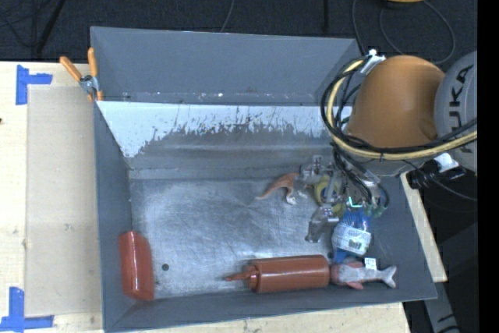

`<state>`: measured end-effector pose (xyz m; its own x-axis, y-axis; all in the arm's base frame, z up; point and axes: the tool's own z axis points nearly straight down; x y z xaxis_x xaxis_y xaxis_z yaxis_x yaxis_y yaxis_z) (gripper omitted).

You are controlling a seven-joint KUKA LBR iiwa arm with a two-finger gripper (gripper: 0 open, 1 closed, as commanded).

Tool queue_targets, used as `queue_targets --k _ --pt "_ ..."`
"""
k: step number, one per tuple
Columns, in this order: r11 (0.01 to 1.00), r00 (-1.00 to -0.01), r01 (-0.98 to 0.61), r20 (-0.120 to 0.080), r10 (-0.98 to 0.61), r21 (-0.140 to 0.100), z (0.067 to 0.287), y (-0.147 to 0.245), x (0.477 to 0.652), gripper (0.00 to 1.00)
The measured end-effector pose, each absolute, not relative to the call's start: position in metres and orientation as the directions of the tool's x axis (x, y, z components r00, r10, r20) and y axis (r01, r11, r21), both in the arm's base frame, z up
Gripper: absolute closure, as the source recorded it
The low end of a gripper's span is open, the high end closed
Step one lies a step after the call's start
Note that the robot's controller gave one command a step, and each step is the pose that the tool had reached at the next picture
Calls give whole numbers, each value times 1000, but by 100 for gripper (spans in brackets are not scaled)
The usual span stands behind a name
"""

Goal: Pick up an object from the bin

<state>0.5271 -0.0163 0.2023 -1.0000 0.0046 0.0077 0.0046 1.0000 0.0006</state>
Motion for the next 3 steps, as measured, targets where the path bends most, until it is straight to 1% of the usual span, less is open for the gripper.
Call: queue_targets --k 1,2,3 --pt "1000 -1000 4 1 4 0 205 -16 529 0" --pt "993 -993 -115 -1 -115 0 162 -14 510 0" --pt "959 -959 -282 7 -282 2 142 -29 470 0"
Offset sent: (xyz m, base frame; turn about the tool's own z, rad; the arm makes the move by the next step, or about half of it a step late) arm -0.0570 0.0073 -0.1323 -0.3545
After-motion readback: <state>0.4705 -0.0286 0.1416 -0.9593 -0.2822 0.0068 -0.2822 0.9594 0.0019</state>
